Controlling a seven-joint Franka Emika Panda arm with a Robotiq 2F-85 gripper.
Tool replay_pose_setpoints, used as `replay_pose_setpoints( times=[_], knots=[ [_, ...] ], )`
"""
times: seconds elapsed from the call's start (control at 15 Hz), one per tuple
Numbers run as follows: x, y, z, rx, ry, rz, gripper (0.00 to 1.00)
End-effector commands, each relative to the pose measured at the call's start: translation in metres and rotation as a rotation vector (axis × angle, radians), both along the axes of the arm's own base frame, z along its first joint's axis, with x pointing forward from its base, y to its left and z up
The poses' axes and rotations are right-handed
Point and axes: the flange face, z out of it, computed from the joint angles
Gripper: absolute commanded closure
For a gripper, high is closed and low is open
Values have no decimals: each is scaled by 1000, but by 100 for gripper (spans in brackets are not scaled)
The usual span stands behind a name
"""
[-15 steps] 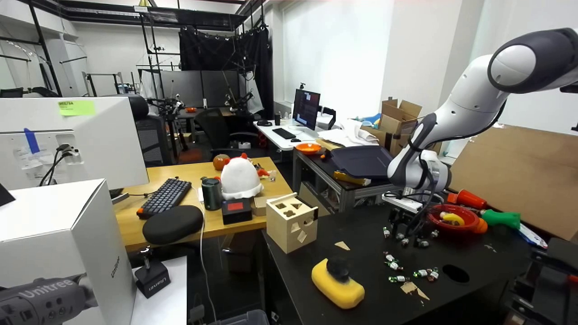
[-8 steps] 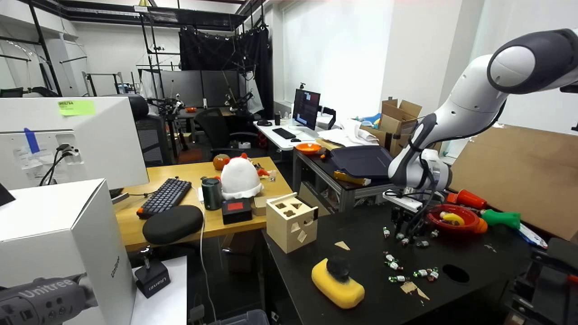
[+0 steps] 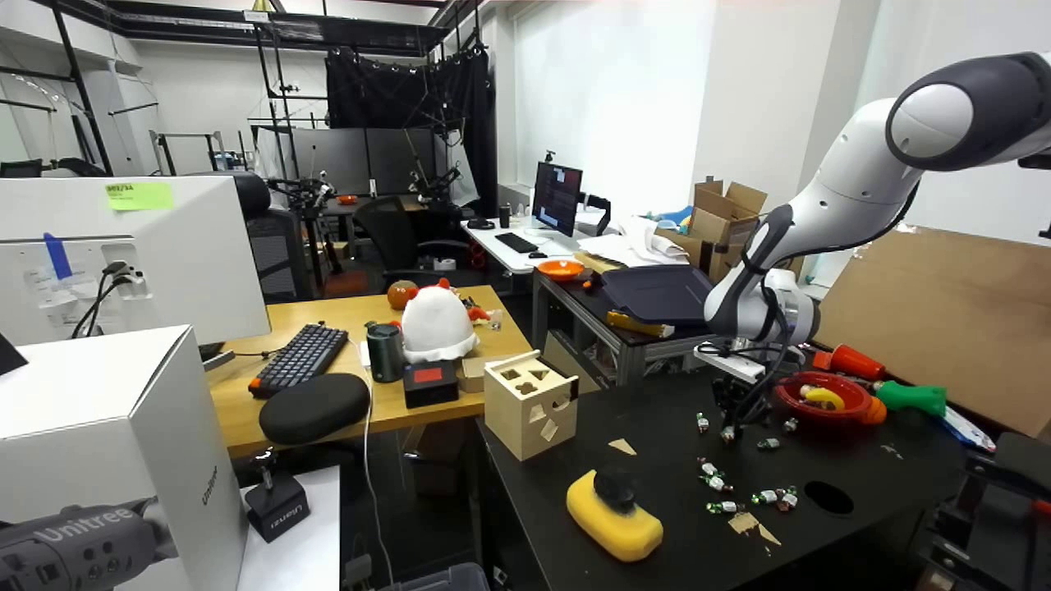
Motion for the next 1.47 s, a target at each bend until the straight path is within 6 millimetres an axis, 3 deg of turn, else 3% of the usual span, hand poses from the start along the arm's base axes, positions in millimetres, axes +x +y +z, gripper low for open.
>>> replay_pose_setpoints(
  times=[0.0,0.33,0.87,1.4],
  knots=[
    [-2,-3,6,25,-23,-32,94],
    [-17,-26,31,42,-96,-97,94],
    [-59,-96,85,2,-223,-256,94],
    [-108,-149,95,-86,-191,-410,94]
  ],
)
